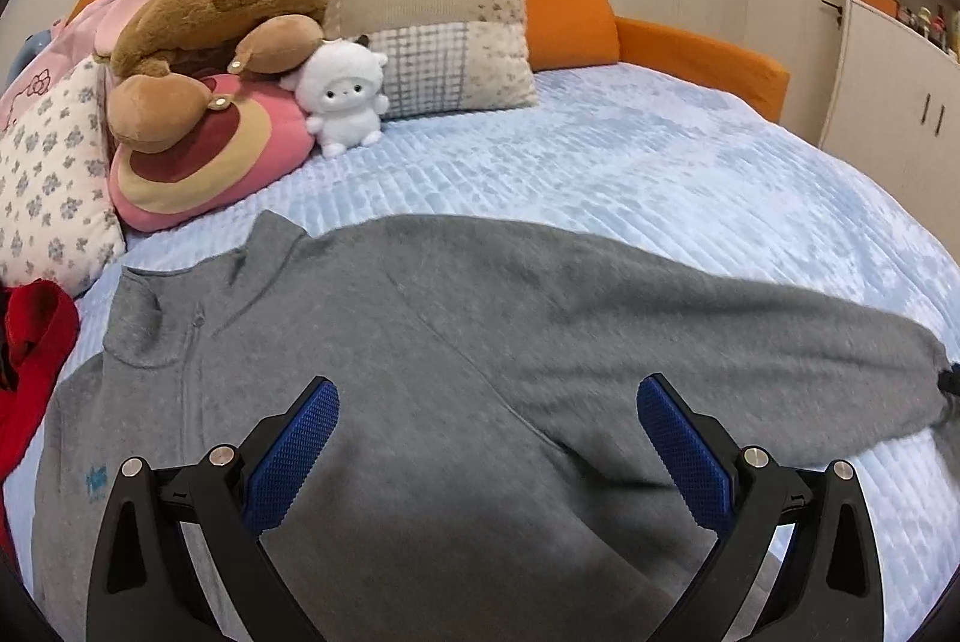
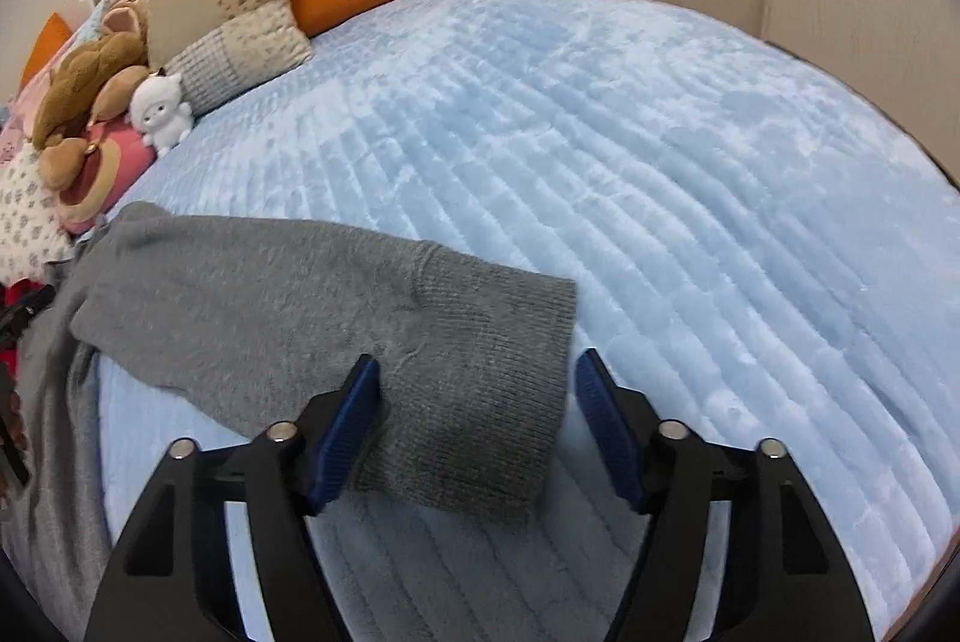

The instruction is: Fold large clothes

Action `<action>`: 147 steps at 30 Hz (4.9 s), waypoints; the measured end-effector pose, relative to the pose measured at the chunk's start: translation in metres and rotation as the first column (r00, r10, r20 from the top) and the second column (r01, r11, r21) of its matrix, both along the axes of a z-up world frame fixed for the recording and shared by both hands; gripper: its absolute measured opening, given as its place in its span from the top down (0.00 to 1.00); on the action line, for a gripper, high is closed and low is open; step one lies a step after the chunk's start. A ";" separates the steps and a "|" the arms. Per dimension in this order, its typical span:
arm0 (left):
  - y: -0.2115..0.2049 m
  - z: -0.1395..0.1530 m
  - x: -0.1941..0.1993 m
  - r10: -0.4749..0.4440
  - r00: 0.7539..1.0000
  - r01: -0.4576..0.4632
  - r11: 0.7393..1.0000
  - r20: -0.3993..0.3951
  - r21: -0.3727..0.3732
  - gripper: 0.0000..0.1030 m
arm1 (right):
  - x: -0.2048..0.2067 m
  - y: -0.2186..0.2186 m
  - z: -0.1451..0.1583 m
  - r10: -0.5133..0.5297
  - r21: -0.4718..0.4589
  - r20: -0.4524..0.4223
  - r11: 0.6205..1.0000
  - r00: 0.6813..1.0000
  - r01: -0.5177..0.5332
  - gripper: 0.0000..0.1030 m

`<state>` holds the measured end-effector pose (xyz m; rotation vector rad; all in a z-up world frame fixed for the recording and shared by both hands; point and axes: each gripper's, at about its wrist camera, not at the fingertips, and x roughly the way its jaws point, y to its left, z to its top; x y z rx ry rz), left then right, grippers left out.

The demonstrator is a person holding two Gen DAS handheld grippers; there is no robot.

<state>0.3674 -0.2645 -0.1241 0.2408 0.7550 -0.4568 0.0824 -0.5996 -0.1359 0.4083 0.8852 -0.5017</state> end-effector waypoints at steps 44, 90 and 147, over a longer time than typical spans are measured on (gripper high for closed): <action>0.008 -0.063 0.198 0.014 0.887 -0.132 0.965 -0.462 -0.226 0.93 | 0.007 0.200 0.229 0.768 -0.183 0.464 0.570 0.442 -0.801 0.83; 0.015 -0.043 0.081 -0.195 0.903 0.156 0.979 -0.382 -0.130 0.58 | -0.060 0.350 0.031 0.956 -0.045 -0.135 0.257 0.260 -0.965 0.46; 0.053 -0.028 -0.055 -0.295 0.924 0.276 0.955 -0.245 -0.110 0.42 | 0.054 0.295 0.044 0.785 -0.125 0.004 0.615 0.620 -0.778 0.80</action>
